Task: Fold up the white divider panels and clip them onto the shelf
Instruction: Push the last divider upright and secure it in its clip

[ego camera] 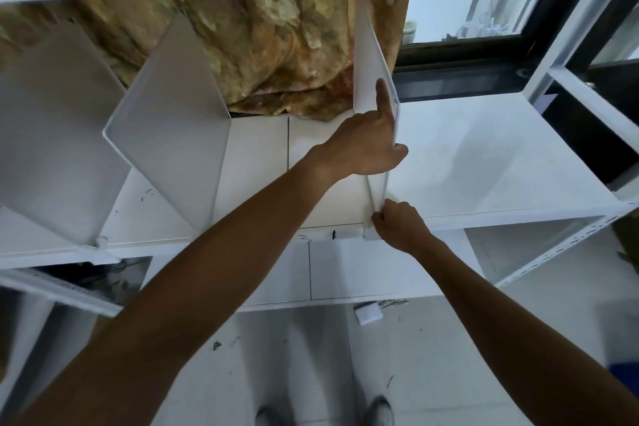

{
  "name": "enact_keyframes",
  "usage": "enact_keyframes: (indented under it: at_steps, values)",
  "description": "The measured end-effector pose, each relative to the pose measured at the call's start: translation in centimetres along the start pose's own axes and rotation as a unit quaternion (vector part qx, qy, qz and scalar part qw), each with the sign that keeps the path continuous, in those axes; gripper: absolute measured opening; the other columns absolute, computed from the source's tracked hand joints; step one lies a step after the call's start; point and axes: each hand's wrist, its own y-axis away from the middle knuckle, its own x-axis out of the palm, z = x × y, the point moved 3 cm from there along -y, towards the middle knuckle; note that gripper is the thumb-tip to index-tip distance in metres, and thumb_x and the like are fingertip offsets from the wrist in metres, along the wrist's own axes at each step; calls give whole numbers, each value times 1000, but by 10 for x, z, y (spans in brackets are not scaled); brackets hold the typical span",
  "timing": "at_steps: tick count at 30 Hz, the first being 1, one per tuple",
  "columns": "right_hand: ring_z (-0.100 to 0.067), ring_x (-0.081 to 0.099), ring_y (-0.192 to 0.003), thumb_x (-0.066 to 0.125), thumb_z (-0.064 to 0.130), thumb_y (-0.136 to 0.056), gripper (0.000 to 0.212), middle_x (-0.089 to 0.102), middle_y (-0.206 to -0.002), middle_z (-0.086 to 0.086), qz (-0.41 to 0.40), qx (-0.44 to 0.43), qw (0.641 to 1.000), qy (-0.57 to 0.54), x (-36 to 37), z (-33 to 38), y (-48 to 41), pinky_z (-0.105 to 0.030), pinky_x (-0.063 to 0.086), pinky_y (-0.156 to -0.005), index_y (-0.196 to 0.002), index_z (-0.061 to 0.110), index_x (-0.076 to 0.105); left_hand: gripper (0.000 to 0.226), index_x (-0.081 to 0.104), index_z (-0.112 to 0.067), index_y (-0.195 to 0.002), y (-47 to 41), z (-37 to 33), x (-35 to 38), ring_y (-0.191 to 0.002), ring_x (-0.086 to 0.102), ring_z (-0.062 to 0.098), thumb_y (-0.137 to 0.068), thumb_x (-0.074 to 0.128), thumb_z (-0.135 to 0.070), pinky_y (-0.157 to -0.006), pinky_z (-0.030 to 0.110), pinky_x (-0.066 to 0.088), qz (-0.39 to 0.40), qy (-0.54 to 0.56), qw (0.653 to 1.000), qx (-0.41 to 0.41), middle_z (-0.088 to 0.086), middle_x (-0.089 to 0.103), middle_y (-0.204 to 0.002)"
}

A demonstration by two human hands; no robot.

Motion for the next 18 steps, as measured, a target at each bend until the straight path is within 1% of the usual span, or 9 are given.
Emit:
enact_keyframes:
  at_steps: [2,5,7,9,11,12,14,15,18]
  values:
    - [-32,48,-69,44,26,-97,25,66,-88,-22,0,6,1000,-8,2,0,-1,-32,39,-64,-82,5,48,101,-16,-4,-150,0,1,-2,-71,64,28,-85,55,-35,-65,46,57,-13,-10,1000,-1,12,61,-82]
    - [-34,61,-67,43,28,-95,31,69,-83,-19,13,1,999,-31,9,11,-2,-36,54,-68,-84,1,54,99,-12,-3,-151,5,8,-5,-71,62,28,-84,55,-34,-65,43,56,-20,-6,1000,-6,13,60,-84]
    - [-34,63,-68,42,28,-95,32,69,-83,-18,22,-7,999,-27,14,25,-2,-37,57,-70,-88,0,57,90,4,4,-149,11,17,-9,-67,59,26,-84,55,-33,-59,39,51,-25,10,999,-18,13,60,-81]
    - [-33,62,-68,43,27,-95,31,68,-83,-17,20,-11,1000,-17,14,33,-3,-36,57,-70,-88,0,59,71,27,5,-139,17,25,-13,-60,52,20,-85,56,-31,-51,31,43,-27,21,999,-40,6,52,-72]
    - [-33,67,-67,43,27,-94,31,69,-81,-16,30,-11,999,-26,14,37,-5,-41,61,-71,-87,1,59,63,34,5,-133,21,31,-15,-55,46,15,-86,56,-30,-47,26,34,-35,21,998,-49,0,41,-65]
    - [-33,68,-67,43,27,-94,32,70,-81,-15,35,-11,999,-30,14,37,-5,-43,61,-70,-87,1,60,63,34,7,-132,21,31,-14,-55,46,16,-86,56,-31,-47,26,34,-37,21,998,-47,0,40,-64]
    - [-32,70,-68,43,28,-95,32,71,-81,-14,40,-6,999,-36,14,36,-2,-43,62,-71,-87,2,60,66,35,13,-129,20,28,-13,-59,52,24,-85,57,-31,-49,32,39,-38,25,998,-35,4,45,-67]
    - [-31,70,-67,43,29,-96,33,71,-80,-14,41,-6,998,-39,15,36,-1,-43,62,-71,-86,2,59,67,35,15,-127,21,27,-13,-63,56,29,-84,58,-30,-53,37,43,-35,27,999,-30,6,48,-69]
    - [-29,70,-67,42,30,-97,32,71,-78,-13,40,-10,998,-41,18,37,1,-42,61,-72,-84,4,57,65,38,16,-124,22,29,-14,-68,60,32,-83,56,-31,-62,42,51,-32,22,999,-23,9,54,-71]
